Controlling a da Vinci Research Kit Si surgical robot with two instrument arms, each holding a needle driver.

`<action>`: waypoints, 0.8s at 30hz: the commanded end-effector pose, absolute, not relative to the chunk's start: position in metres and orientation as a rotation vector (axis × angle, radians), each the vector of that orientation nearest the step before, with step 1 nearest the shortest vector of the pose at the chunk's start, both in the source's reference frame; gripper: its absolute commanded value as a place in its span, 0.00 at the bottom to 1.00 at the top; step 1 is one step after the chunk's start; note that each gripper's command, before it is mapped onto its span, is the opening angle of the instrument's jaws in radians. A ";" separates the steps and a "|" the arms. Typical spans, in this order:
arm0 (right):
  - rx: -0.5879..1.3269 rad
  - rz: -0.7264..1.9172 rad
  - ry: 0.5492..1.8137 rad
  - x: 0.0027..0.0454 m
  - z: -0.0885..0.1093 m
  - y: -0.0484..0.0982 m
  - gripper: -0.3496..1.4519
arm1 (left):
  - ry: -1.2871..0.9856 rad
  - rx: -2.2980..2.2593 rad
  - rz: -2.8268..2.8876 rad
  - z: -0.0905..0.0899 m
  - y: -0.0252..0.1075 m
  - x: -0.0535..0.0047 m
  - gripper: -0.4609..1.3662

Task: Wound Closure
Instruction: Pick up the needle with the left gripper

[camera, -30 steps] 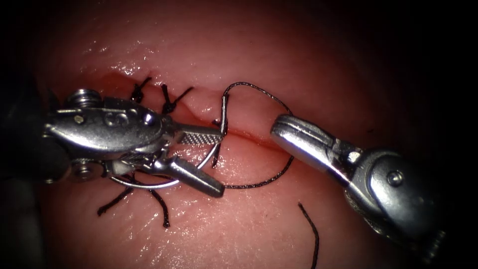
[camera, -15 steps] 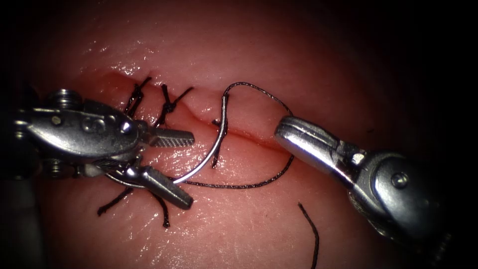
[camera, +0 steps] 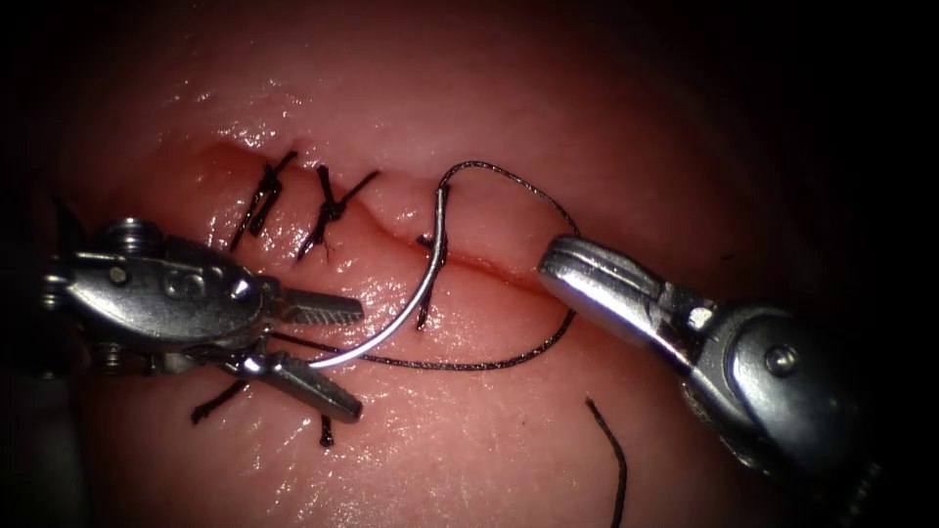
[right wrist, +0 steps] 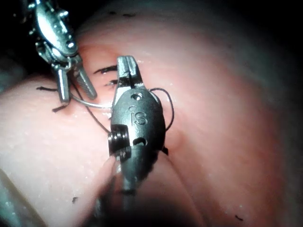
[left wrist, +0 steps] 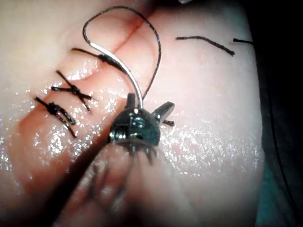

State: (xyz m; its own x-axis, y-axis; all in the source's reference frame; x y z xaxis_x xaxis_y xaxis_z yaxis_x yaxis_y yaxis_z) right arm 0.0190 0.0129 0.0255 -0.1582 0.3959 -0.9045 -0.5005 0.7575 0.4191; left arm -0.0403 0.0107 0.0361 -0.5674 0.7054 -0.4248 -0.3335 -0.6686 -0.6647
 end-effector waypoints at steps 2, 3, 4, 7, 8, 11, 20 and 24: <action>-0.089 0.787 1.541 0.0190 0.025 0.013 0.00 | -0.720 -0.920 2.225 0.036 0.010 -0.0401 0.36; -0.089 0.787 1.541 0.0190 0.025 0.013 0.00 | -0.719 -0.921 2.226 0.036 0.010 -0.0400 0.35; -0.089 0.787 1.541 0.0190 0.025 0.013 0.00 | -0.719 -0.918 2.229 0.037 0.010 -0.0400 0.35; -0.089 0.787 1.541 0.0190 0.025 0.013 0.00 | -0.720 -0.915 2.225 0.037 0.010 -0.0400 0.32; -0.089 0.786 1.541 0.0190 0.025 0.013 0.00 | -0.720 -0.915 2.225 0.037 0.010 -0.0400 0.32; -0.089 0.786 1.541 0.0190 0.025 0.013 0.00 | -0.722 -0.913 2.221 0.037 0.010 -0.0399 0.33; -0.089 0.786 1.542 0.0190 0.025 0.013 0.00 | -0.718 -0.892 2.231 0.038 0.010 -0.0397 0.32; -0.089 0.785 1.542 0.0190 0.025 0.012 0.00 | -0.720 -0.887 2.222 0.038 0.010 -0.0397 0.20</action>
